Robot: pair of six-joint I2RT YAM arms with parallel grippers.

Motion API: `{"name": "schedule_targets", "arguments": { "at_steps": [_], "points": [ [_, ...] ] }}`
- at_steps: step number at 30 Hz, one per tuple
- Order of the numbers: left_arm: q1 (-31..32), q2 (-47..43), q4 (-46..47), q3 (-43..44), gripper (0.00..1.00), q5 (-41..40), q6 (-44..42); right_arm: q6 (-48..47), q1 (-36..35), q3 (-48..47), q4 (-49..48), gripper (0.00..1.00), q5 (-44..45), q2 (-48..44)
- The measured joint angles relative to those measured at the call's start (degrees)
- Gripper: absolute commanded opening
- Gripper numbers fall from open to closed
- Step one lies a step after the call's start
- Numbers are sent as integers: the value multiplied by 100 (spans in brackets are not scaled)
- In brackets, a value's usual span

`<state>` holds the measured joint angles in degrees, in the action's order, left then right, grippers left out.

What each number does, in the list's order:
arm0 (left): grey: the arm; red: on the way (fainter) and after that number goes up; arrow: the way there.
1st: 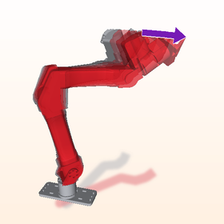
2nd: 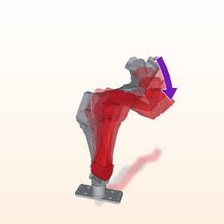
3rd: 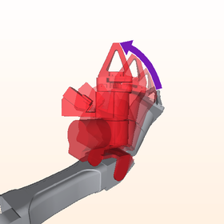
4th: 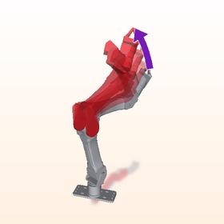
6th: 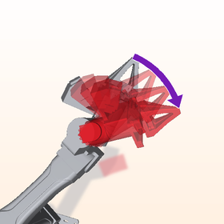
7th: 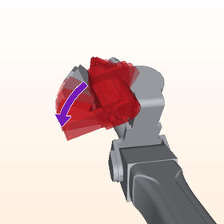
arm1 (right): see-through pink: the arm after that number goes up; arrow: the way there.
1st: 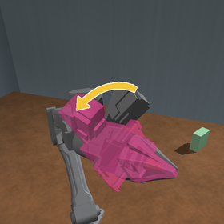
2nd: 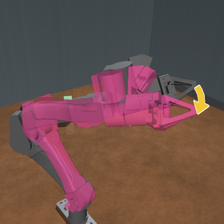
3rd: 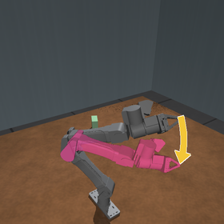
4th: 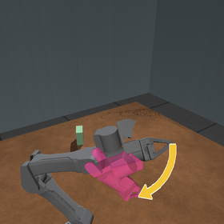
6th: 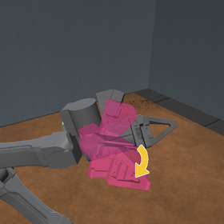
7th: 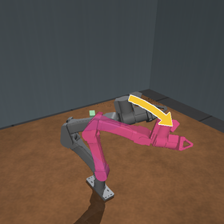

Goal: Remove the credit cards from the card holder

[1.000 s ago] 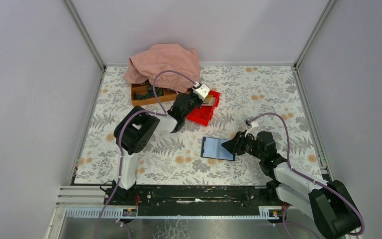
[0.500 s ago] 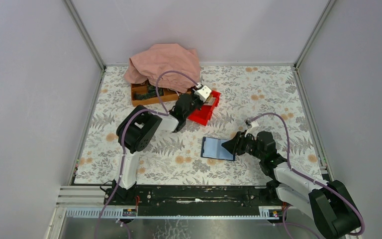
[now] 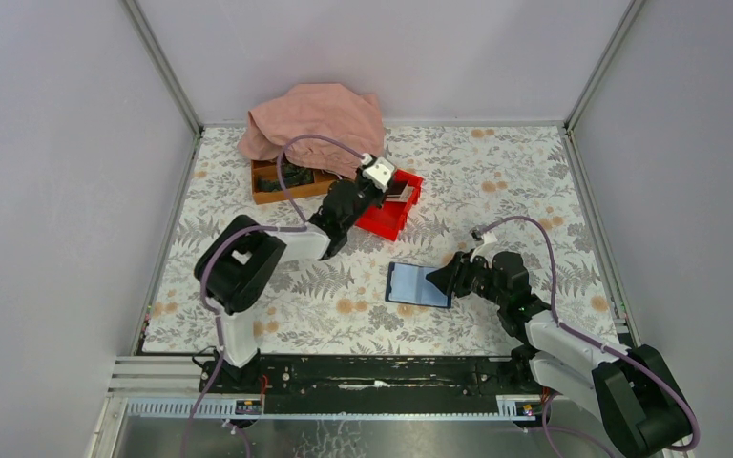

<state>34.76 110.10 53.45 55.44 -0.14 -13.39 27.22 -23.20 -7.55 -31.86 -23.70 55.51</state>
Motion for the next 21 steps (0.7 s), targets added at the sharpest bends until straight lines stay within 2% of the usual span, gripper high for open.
{"name": "schedule_targets", "arguments": {
  "at_steps": [4, 9, 11, 12, 13, 14, 21],
  "points": [
    [96, -542, 2, -22, 40, 20, 225, 0, 0, 0, 37, 44, 105, 0],
    [238, -990, -240, -66, 33, 273, 798, -35, 0, -249, 529, 45, 426, 170],
    [306, -1117, -393, -142, 27, 374, 1040, -46, 0, -442, 752, 46, 518, 365],
    [363, -1172, -472, -195, 18, 424, 1191, -46, 0, -538, 898, 46, 570, 446],
    [437, -1224, -551, -269, 4, 468, 1331, -46, 0, -636, 1060, 47, 634, 514],
    [533, -1279, -629, -372, 0, 527, 1462, -48, 0, -723, 1213, 47, 702, 555],
    [1174, -1342, -1021, -1043, 0, 1058, 2385, -48, 0, -949, 2111, 46, 1222, 422]
  ]
}}
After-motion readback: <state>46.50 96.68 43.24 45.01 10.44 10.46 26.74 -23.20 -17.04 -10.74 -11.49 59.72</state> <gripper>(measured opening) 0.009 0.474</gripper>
